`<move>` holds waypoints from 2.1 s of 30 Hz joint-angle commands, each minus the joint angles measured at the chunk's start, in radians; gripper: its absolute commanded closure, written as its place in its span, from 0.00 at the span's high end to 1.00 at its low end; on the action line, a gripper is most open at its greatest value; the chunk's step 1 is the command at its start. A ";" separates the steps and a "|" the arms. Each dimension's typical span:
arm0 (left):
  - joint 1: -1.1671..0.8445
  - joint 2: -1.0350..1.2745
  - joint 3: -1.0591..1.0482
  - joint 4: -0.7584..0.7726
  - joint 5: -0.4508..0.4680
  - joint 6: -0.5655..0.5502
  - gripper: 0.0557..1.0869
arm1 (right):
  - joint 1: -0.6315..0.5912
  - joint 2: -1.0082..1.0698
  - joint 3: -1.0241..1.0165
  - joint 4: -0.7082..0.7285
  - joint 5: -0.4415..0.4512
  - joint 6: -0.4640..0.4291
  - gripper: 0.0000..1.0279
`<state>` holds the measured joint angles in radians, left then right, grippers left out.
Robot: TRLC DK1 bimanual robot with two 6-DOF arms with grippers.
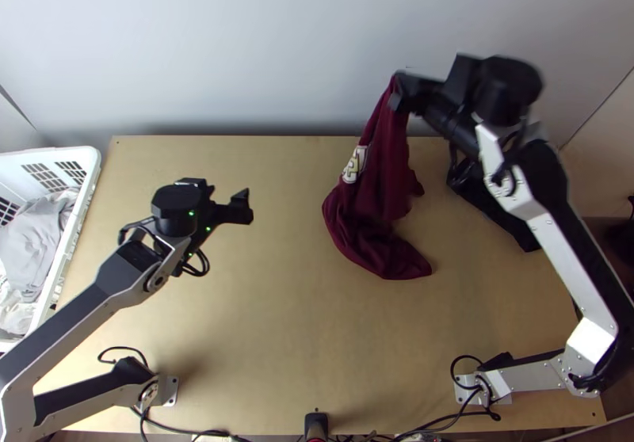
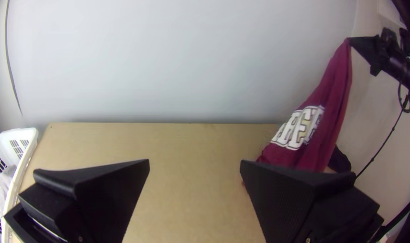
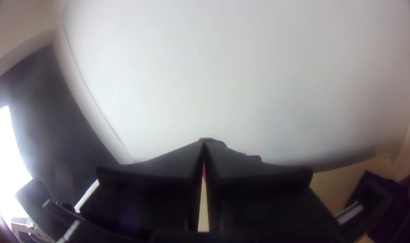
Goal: Fold the t-shirt
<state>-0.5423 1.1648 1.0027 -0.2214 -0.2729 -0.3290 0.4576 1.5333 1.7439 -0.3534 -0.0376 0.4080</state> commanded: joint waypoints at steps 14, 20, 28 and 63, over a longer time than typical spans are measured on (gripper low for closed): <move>-0.028 0.007 -0.059 0.017 0.000 0.031 0.95 | -0.318 0.137 -0.549 0.358 -0.042 -0.035 0.03; -0.048 0.035 -0.058 0.031 -0.002 0.011 0.95 | -0.393 0.269 -0.558 0.452 -0.051 -0.034 0.03; -0.050 0.041 -0.055 0.030 -0.002 0.008 0.95 | -0.364 0.318 -0.577 0.455 -0.070 0.002 0.97; 0.027 -0.073 -0.098 0.002 -0.003 0.010 0.95 | -0.166 0.195 -0.764 0.195 -0.288 0.012 0.93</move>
<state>-0.5274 1.1160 0.9195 -0.2173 -0.2760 -0.3237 0.2852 1.6657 0.9237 -0.1619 -0.3233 0.4149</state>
